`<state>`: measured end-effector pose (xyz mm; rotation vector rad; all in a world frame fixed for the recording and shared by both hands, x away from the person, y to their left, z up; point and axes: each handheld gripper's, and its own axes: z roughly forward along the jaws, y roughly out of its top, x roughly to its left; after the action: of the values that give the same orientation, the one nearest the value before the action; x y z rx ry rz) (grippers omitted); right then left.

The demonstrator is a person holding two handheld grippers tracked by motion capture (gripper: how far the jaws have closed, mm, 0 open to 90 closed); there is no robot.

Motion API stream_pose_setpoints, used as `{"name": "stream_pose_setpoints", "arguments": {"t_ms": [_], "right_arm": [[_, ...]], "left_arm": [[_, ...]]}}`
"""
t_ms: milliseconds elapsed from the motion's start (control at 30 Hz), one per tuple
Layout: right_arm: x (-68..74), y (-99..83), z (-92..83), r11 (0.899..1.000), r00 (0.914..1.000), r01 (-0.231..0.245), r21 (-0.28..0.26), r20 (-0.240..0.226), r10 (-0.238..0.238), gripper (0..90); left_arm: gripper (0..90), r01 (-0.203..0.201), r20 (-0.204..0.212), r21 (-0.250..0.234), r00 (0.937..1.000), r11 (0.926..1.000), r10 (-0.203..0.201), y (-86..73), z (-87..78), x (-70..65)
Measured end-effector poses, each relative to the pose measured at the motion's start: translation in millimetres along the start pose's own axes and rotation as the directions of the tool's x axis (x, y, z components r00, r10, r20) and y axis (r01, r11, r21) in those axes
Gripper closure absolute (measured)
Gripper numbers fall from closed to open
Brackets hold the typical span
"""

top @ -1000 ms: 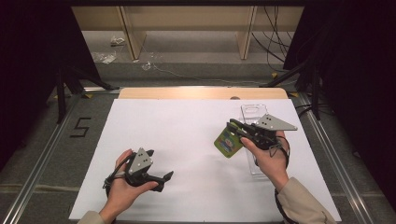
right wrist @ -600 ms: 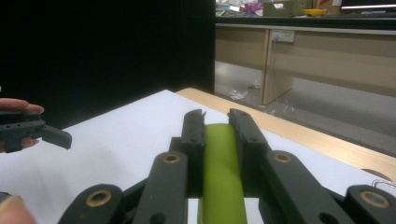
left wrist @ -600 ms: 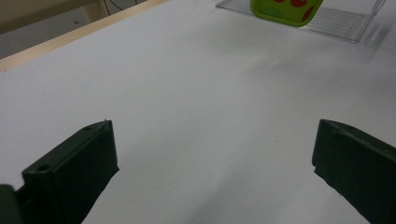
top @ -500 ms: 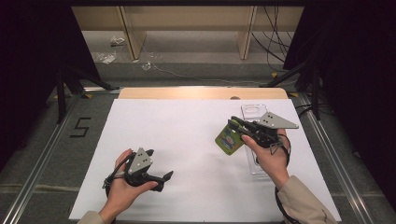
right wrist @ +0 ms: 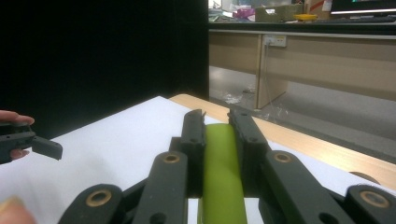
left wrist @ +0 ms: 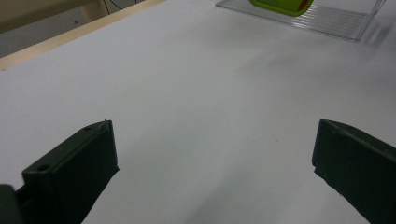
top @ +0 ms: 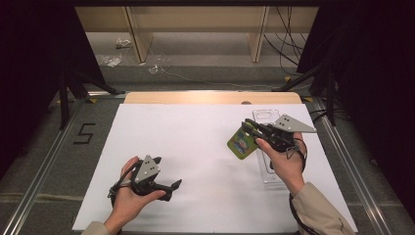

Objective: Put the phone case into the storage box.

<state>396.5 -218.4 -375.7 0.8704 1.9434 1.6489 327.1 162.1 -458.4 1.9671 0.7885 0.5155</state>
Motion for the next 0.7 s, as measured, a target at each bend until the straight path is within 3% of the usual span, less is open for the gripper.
{"name": "stream_pose_setpoints", "arguments": {"t_ms": [700], "right_arm": [[-6.1, 5.2, -0.4, 1.000, 0.9997, -0.007, -0.017, 0.023, 0.007, 77.6]], "left_arm": [[0.0, 0.001, -0.001, -0.001, 1.0000, 1.0000, -0.001, 0.1, 0.0, 0.2]]}}
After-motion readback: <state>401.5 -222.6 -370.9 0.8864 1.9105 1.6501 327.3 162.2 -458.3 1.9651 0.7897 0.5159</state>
